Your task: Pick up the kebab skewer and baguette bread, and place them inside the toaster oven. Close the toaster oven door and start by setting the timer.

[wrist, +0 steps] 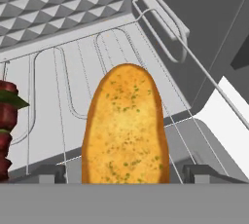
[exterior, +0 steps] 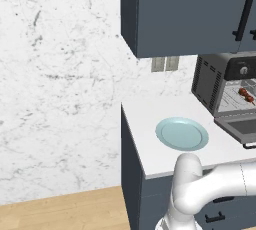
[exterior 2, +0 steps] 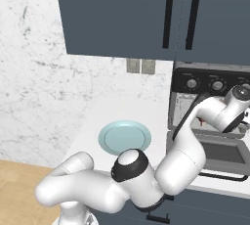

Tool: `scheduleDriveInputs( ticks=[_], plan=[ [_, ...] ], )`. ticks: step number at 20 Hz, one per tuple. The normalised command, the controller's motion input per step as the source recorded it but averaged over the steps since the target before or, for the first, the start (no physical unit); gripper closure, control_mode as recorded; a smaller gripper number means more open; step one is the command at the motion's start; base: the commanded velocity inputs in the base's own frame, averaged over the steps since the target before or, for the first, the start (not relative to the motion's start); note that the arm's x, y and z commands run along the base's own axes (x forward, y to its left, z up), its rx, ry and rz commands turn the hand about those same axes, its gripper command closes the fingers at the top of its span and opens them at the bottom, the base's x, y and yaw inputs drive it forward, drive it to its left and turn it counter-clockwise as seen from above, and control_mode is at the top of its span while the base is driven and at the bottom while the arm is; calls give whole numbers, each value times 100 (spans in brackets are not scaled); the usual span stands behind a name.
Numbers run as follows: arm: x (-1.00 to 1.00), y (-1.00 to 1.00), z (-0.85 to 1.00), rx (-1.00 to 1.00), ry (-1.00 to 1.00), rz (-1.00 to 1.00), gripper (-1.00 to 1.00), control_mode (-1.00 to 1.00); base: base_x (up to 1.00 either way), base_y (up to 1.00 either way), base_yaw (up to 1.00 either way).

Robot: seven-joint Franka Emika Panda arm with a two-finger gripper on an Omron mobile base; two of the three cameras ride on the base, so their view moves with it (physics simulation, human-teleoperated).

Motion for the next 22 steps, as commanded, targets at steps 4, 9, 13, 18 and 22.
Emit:
scheduleDriveInputs(
  ticks=[4,9,13,18,22],
  plan=[
    [0,0,0,0,0,0,-100,-100,0,0,0],
    [0,0,13,0,0,0,-100,-100,0,0,0],
    [-36,0,50,0,0,-1,-100,-100,0,0,0],
    [-75,21,23,0,2,-11,-100,-100,0,0,0],
    [-60,51,-8,0,19,-25,-100,-100,0,0,0]
  ],
)
